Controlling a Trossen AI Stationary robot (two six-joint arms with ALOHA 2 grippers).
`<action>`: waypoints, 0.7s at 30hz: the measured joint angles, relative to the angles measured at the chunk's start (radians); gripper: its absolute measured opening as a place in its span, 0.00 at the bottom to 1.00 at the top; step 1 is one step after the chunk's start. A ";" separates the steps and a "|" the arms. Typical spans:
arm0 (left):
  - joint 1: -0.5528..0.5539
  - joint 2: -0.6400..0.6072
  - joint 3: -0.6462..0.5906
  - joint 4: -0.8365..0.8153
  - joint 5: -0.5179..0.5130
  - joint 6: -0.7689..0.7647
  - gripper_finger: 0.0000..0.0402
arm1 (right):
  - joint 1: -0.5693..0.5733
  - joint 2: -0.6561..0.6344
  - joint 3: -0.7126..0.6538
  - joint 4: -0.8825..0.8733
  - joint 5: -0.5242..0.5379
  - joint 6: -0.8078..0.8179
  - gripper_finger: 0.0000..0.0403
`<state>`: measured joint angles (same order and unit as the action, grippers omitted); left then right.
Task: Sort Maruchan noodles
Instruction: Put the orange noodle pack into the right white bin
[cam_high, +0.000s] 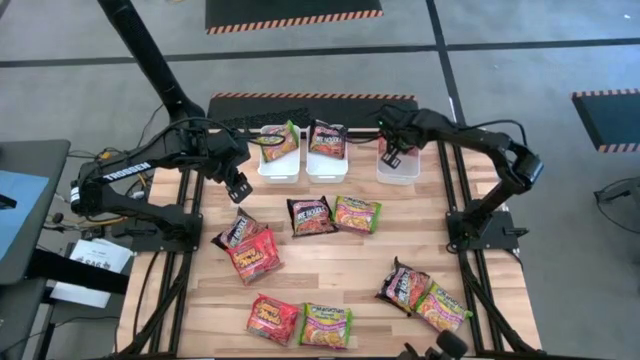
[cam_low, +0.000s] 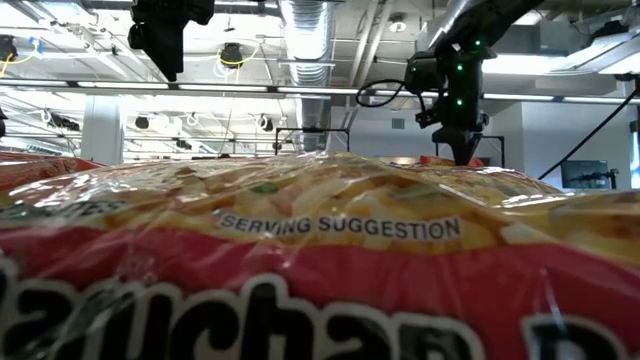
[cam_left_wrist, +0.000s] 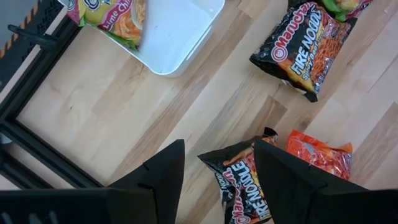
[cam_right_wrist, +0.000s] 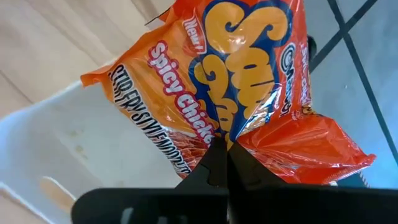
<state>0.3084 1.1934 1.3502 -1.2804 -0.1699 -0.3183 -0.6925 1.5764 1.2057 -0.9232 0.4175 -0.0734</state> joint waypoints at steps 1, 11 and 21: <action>0.000 0.000 0.000 0.000 0.000 0.000 0.44 | -0.004 0.000 0.000 -0.001 0.000 -0.002 0.01; 0.000 0.000 0.000 0.000 0.000 0.000 0.44 | -0.036 0.000 0.000 0.003 -0.038 -0.017 0.03; 0.000 0.000 0.000 0.000 0.000 0.000 0.44 | -0.036 0.000 0.000 -0.004 -0.053 -0.039 0.17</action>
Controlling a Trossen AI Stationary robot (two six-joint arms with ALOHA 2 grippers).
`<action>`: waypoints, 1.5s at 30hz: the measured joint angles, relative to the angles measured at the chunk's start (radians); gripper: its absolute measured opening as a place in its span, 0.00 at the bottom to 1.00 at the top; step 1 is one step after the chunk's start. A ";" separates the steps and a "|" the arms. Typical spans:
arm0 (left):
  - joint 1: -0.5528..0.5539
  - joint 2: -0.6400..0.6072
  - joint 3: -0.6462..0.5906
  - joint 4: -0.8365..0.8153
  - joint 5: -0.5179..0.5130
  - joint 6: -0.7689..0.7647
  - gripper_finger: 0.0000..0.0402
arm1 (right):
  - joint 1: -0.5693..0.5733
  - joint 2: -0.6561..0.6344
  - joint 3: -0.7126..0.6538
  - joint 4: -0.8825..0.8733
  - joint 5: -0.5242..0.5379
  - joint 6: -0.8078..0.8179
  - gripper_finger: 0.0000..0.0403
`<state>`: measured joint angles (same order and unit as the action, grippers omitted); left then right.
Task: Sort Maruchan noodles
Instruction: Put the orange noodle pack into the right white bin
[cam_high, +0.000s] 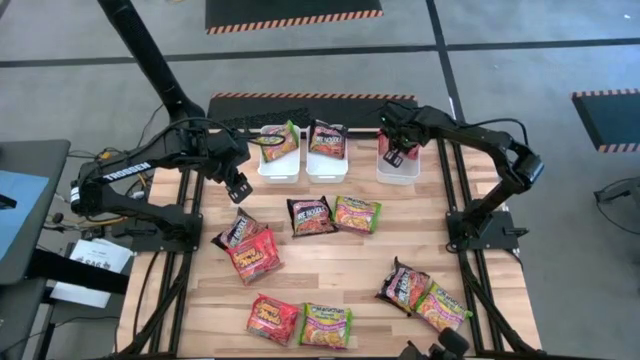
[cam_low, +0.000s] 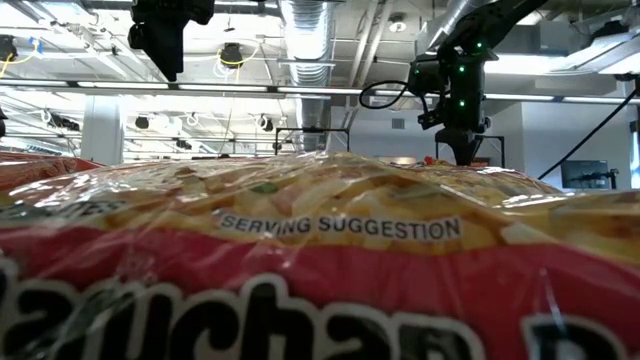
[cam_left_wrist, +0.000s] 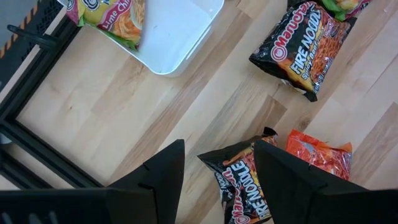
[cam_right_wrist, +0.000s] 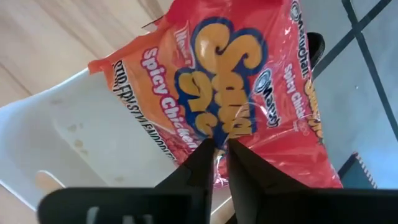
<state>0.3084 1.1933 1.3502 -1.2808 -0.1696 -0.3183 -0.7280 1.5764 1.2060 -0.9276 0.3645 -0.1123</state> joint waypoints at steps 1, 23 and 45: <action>0.000 0.000 0.000 0.000 0.000 0.000 0.44 | -0.001 0.000 0.000 0.000 0.000 0.000 0.18; 0.000 0.000 0.000 0.000 0.001 -0.023 0.44 | 0.005 0.000 0.087 -0.045 -0.033 0.127 0.40; 0.000 0.000 0.000 -0.001 0.001 -0.023 0.44 | -0.040 0.000 -0.019 0.050 -0.205 0.184 0.38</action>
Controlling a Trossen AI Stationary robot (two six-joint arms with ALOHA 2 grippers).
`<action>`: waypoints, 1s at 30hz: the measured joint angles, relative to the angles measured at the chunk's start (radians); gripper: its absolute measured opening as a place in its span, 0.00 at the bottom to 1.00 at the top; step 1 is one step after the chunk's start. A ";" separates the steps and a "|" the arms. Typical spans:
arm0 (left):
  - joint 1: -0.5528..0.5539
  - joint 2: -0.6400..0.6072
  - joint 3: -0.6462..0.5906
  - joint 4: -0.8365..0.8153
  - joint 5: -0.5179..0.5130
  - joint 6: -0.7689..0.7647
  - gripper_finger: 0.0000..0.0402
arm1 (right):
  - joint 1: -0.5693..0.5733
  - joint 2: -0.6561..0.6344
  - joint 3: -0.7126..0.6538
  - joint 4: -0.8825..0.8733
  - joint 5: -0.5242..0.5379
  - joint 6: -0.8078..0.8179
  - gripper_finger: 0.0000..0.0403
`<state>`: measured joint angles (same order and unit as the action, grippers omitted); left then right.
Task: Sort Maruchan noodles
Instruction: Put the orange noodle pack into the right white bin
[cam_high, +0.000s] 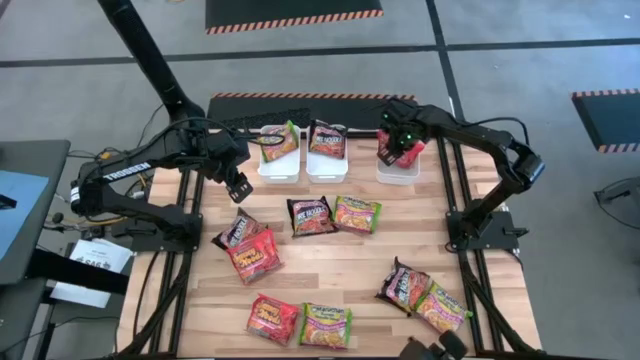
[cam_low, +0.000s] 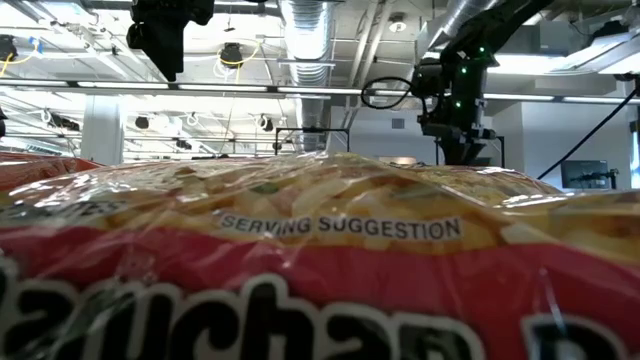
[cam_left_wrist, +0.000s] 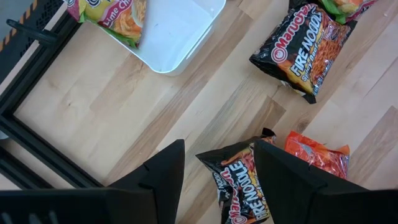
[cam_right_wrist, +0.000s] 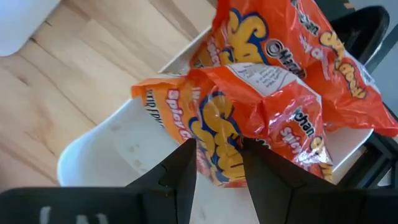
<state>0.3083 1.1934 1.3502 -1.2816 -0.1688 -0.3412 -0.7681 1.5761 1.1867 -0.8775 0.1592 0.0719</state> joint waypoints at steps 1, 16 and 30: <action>0.000 0.000 0.000 0.000 0.000 0.000 0.44 | -0.007 0.000 -0.003 0.001 0.000 0.000 0.38; 0.000 0.000 0.000 0.001 0.000 -0.013 0.44 | 0.016 0.000 0.065 -0.047 -0.001 -0.018 0.38; 0.000 0.000 0.000 0.001 -0.002 -0.015 0.44 | 0.098 0.117 0.086 0.012 -0.077 0.033 0.38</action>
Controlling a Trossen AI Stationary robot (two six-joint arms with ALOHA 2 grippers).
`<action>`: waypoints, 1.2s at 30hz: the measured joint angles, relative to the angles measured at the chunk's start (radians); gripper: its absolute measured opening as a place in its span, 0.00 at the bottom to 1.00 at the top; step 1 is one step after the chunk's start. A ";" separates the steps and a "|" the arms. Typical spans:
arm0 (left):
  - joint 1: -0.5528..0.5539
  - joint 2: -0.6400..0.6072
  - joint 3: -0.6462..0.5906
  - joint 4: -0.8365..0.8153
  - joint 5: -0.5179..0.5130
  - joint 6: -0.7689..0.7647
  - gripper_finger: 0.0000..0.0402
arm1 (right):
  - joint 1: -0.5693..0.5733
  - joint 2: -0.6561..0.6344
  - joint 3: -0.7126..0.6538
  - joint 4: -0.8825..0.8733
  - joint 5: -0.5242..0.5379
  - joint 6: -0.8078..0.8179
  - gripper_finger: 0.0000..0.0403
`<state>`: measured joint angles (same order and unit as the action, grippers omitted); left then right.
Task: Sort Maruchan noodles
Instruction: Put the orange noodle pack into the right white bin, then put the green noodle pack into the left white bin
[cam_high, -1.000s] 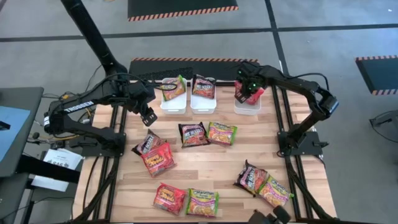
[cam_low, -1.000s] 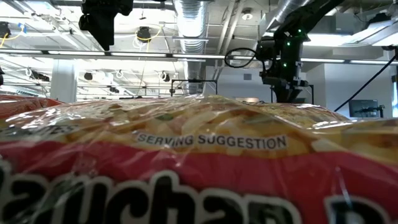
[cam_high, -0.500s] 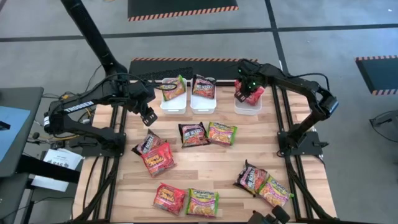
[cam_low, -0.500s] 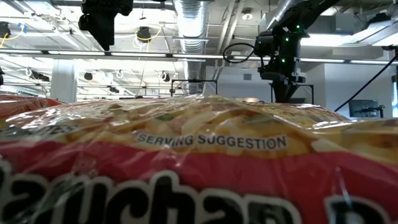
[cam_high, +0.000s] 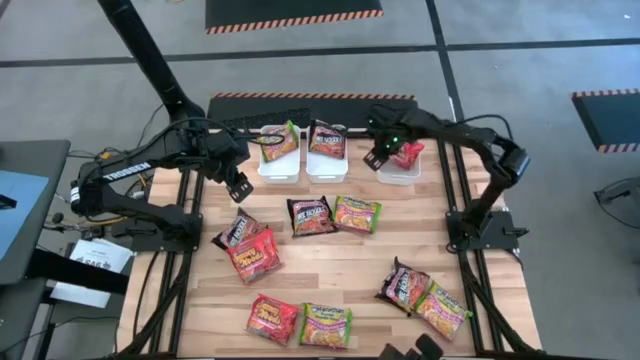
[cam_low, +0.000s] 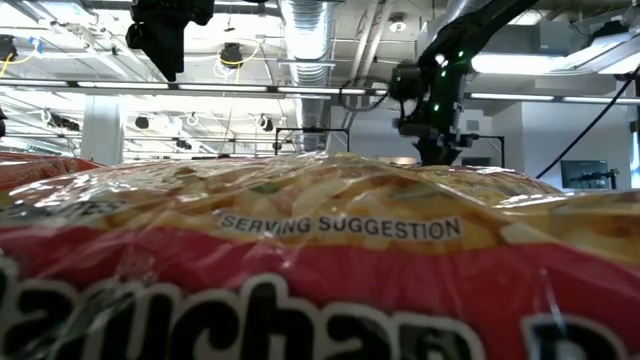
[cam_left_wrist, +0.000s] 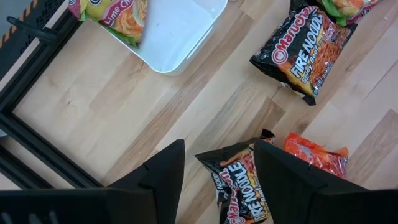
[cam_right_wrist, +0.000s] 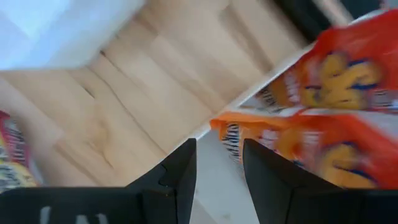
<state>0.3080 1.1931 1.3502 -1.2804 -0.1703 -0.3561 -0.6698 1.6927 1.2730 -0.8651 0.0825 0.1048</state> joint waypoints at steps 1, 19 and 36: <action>0.000 0.000 0.000 0.000 0.000 0.000 0.44 | 0.003 0.017 -0.001 -0.008 0.004 0.000 0.38; 0.000 0.000 0.000 0.000 -0.018 0.000 0.44 | -0.012 0.121 -0.001 -0.081 0.141 0.022 0.38; 0.000 0.000 0.000 0.000 -0.021 0.007 0.44 | 0.032 0.054 0.123 -0.219 0.129 0.019 0.32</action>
<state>0.3082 1.1932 1.3502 -1.2808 -0.1913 -0.3496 -0.6374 1.7470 1.3958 -1.0837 0.2110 0.1234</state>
